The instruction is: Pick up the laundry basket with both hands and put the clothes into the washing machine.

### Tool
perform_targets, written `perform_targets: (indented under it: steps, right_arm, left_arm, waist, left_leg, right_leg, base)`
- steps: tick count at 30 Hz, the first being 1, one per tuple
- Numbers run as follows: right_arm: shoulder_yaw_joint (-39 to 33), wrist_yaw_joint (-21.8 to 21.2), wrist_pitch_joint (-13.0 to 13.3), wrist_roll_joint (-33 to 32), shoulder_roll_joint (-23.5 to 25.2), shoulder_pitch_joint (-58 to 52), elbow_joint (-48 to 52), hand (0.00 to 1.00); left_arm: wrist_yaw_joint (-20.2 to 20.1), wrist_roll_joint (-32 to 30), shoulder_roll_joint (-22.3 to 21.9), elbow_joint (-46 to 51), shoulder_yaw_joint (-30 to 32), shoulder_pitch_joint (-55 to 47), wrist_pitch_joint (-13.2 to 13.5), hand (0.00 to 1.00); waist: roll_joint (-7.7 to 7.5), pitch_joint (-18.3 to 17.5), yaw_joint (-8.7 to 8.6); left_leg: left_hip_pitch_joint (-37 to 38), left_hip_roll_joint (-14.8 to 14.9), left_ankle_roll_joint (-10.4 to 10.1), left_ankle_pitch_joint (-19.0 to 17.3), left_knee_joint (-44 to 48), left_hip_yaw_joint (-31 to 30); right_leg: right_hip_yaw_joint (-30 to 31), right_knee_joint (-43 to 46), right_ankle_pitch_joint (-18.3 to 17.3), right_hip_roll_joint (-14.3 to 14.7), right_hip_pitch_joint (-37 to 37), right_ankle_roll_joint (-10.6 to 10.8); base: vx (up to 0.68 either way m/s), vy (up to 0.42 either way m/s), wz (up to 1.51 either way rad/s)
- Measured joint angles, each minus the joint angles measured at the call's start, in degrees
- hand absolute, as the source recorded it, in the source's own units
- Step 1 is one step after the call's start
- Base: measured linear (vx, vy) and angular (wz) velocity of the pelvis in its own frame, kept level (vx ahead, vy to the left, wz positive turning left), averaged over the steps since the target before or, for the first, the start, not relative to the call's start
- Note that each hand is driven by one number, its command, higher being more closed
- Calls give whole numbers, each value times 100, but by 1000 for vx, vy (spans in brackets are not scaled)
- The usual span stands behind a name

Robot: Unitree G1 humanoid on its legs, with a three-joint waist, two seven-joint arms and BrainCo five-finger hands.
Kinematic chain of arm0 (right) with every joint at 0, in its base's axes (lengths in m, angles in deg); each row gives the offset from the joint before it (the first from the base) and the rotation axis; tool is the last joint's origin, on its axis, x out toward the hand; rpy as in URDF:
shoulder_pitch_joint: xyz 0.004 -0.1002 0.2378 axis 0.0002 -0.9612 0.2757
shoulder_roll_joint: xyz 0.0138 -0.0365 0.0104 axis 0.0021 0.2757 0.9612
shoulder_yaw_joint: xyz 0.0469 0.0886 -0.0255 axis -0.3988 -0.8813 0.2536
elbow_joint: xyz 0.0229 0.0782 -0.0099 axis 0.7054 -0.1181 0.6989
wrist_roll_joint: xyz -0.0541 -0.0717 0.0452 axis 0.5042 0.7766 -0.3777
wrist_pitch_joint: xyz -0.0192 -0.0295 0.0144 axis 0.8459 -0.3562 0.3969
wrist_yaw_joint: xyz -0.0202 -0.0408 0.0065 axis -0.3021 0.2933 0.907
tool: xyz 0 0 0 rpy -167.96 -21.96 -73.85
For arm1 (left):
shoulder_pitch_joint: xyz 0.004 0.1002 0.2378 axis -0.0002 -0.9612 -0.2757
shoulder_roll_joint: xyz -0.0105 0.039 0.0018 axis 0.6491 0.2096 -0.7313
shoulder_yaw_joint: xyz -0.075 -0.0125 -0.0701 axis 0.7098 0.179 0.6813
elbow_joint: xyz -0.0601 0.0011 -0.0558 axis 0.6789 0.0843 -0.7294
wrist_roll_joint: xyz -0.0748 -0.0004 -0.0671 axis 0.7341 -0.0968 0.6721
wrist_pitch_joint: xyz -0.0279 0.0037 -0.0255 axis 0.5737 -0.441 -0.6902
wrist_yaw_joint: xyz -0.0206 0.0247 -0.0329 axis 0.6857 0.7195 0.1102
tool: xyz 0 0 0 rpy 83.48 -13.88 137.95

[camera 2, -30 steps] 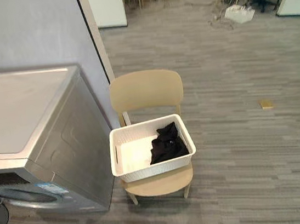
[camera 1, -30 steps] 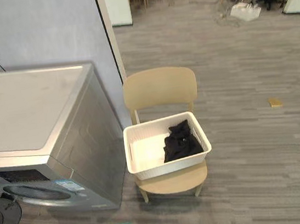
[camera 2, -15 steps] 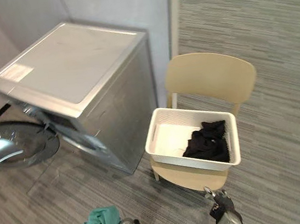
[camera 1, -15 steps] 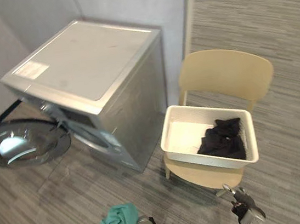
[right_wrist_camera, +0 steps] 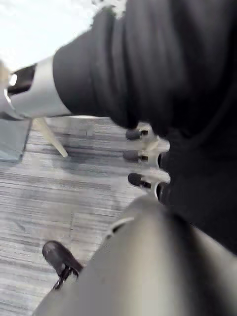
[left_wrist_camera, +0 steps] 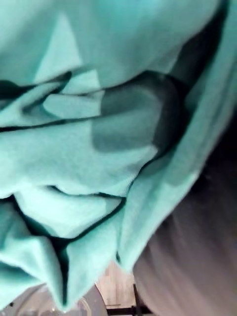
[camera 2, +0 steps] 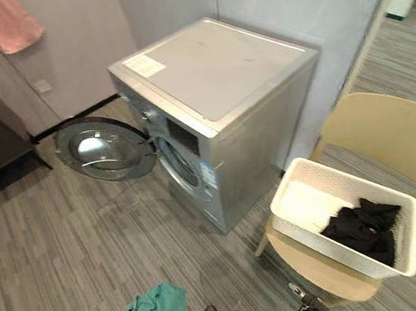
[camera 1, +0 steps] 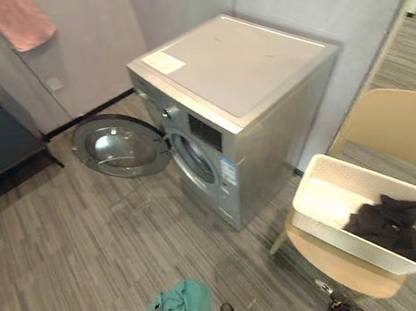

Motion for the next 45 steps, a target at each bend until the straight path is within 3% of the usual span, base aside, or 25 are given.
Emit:
perform_targets:
  steps: [2, 4, 7, 9, 10, 11, 15, 16, 19, 21, 22, 23, 24, 26, 29, 30, 31, 32, 34, 36, 38, 40, 41, 43, 45]
  right_arm:
    - [20, -42, -36, 3, 143, -24, 210, 0]
    - [33, -125, -20, -41, 370, -18, 211, 0]
    - [104, -142, 62, -144, 399, -171, 264, 0]
    - [117, -143, 68, -218, 389, -216, 259, 0]
    - [94, -139, 63, -220, 458, -252, 194, 0]
    - [78, -139, 68, -224, 501, -241, 152, 0]
    - [78, -139, 68, -224, 501, -241, 152, 0]
    - [-86, -107, 93, -515, 409, -417, 264, 0]
    - [-36, -112, 95, -571, 473, -270, 323, 0]
    - [62, -99, 94, -623, 433, -121, 432, 0]
    - [157, -18, 101, -736, 339, -113, 554, 0]
    - [352, 67, 138, -794, 293, -57, 538, 0]
    - [491, 79, 153, -814, 318, 2, 551, 0]
    - [775, 106, 171, -825, 526, 136, 668, 0]
    - [879, 125, 135, -753, 512, 112, 653, 0]
    - [893, 123, 137, -727, 479, 115, 653, 0]
    - [886, 124, 143, -655, 399, 93, 654, 0]
    - [764, 125, 149, -630, 365, 62, 589, 0]
    - [697, 103, 120, -628, 572, -41, 555, 0]
    - [568, 97, 73, -646, 663, -81, 499, 0]
    - [537, 96, 73, -671, 666, -87, 501, 0]
    - [474, 88, 82, -658, 670, -76, 523, 0]
    - [417, 72, 89, -629, 670, -74, 561, 0]
    - [337, 22, 93, -551, 656, -82, 573, 0]
    - [341, -27, 91, -484, 599, -59, 531, 0]
  left_arm:
    - [2, -141, 126, 1, 20, -70, -2, 100]
    - [5, -262, 173, -3, 306, -164, -47, 100]
    - [2, -421, 170, -17, 360, -140, -93, 100]
    - [-10, -500, 141, -42, 347, 31, -95, 100]
    - [-24, -548, 103, -47, 349, 159, -92, 100]
    - [-29, -549, 108, -35, 353, 200, -92, 100]
    - [-29, -549, 108, -35, 353, 200, -92, 100]
    - [-147, -658, -391, 85, 264, 473, -57, 100]
    - [-244, -659, -463, 110, 246, 482, -64, 100]
    - [-313, -650, -464, 351, 305, 469, -47, 100]
    - [-337, -570, -452, 641, 490, 530, -39, 100]
    - [-248, -518, -449, 695, 783, 371, -63, 100]
    - [-184, -480, -364, 697, 806, 271, -57, 100]
    - [-74, -357, -154, 680, 792, 15, -59, 100]
    - [7, -217, -355, 553, 992, -223, -58, 100]
    - [34, -146, -407, 498, 1055, -270, -58, 100]
    - [49, -69, -483, 367, 1163, -339, -59, 100]
    - [54, 30, -407, 104, 1216, -311, -72, 100]
    - [72, 26, -71, 72, 1180, -165, -54, 100]
    - [75, -47, 5, 61, 1044, 40, -59, 100]
    - [62, -186, -4, 79, 630, 173, -53, 100]
    - [39, -312, -17, 177, 204, 316, -56, 100]
    - [42, -328, 3, 223, 99, 368, -55, 100]
    - [39, -365, 19, 265, 52, 379, -52, 100]
    - [37, -367, -4, 235, 54, 395, -52, 100]
  waist:
    - [-71, 26, 18]
    - [-223, 74, 17]
    - [-272, 104, 8]
    - [-232, 99, 1]
    - [-329, -1, -29]
    - [-470, -20, -57]
    - [-470, -20, -57]
    - [-81, -77, -273]
    - [-70, -172, -315]
    - [-47, 125, -282]
    - [152, 382, -190]
    - [192, 295, 4]
    - [141, 247, 69]
    - [-59, 153, 187]
    - [105, -37, 220]
    - [154, -90, 227]
    - [260, -233, 251]
    - [175, -409, 168]
    - [-227, -488, 153]
    - [-297, -535, 34]
    - [-277, -533, 40]
    - [-231, -528, 20]
    - [-234, -529, 14]
    - [-231, -526, 0]
    - [-197, -521, -18]
  left_leg:
    - [29, 76, 104, -73, -1, -160]
    - [66, 99, 214, -125, 71, -278]
    - [63, 127, 411, -270, 356, -389]
    - [67, 156, 477, -353, 304, -426]
    - [210, -2, 354, -543, 42, -457]
    - [126, -97, 372, -563, 193, -418]
    - [126, -97, 372, -563, 193, -418]
    - [-90, 451, -27, -2093, 2524, -404]
    - [-70, 542, -238, -1996, 2679, -406]
    - [-1057, 779, -742, -1819, 5316, -236]
    - [-1836, 1187, -831, -1096, 7311, -160]
    - [-2328, 1492, -608, -1221, 8033, -1]
    - [-2483, 1585, -544, -1265, 7952, 0]
    - [-2840, 1913, -505, -1298, 6206, -375]
    - [-2295, 2147, -712, -1167, 3368, -1616]
    - [-2148, 2199, -785, -1130, 3083, -1863]
    - [-1903, 2292, -1280, -838, 2686, -2006]
    - [-1785, 2163, -1711, -975, 2769, -1673]
    - [-1782, 1730, -1554, -1054, 3121, -1295]
    - [-1588, 1610, -1270, -1254, 3218, -919]
    - [-1270, 1621, -1187, -1294, 3026, -457]
    - [-915, 1618, -858, -1400, 2647, 146]
    - [-744, 1592, -766, -1389, 2472, 542]
    - [-269, 1508, -638, -1369, 1975, 1168]
    - [-130, 1476, -637, -1367, 1815, 1570]
  right_leg:
    - [1553, 547, -562, 678, -504, 569]
    - [2208, 938, -1064, 1329, -890, 814]
    - [2046, 957, -1456, 2011, -1305, 793]
    - [1889, 439, -1451, 2324, -1559, 788]
    - [1867, -336, -1443, 2437, -1751, 772]
    - [1861, -482, -1454, 2362, -1761, 770]
    - [1861, -482, -1454, 2362, -1761, 770]
    - [1617, -1114, -995, 2659, -1135, 240]
    - [1596, -1132, -1013, 2772, -992, 219]
    - [1679, -1183, -1473, 3013, -418, 77]
    - [1868, -1236, -1736, 3230, 12, 58]
    - [2313, -1149, -1843, 3283, 128, 64]
    - [2543, -1163, -1845, 3246, 171, 70]
    - [3260, -1386, -1786, 3078, 165, 204]
    - [4102, -1369, -1880, 2986, 46, 666]
    - [4287, -1289, -1966, 2974, -2, 773]
    - [4566, -1152, -2110, 2924, -26, 965]
    - [4815, -1081, -2266, 2652, -3, 1245]
    - [4985, -1064, -1986, 2164, -37, 1391]
    - [5110, -855, -1209, 2019, -130, 1204]
    - [4882, -377, -488, 1951, -504, 738]
    - [3857, 170, 34, 1553, -969, 519]
    - [2993, 691, -86, 1264, -1269, 592]
    - [1780, 1176, -401, 1122, -1445, 731]
    - [1408, 907, -843, 1352, -1416, 746]
  base:
    - [88, 95, 94]
    - [57, 48, 63]
    - [21, 3, 44]
    - [50, -68, 42]
    - [151, -73, 39]
    - [122, -38, 19]
    - [216, -53, 36]
    - [848, -230, 136]
    - [479, -155, 58]
    - [216, -112, 22]
    - [158, 71, -78]
    - [158, 71, -132]
    - [265, 149, -205]
    - [359, 176, -181]
    - [378, 364, -144]
    - [468, 544, -157]
    - [490, 622, -126]
    - [469, 617, -107]
    - [369, 546, -49]
    - [283, 523, -42]
    - [113, 420, -75]
    - [1, 359, -99]
    - [-73, 250, -109]
    - [-20, 160, -152]
    - [48, 21, -157]
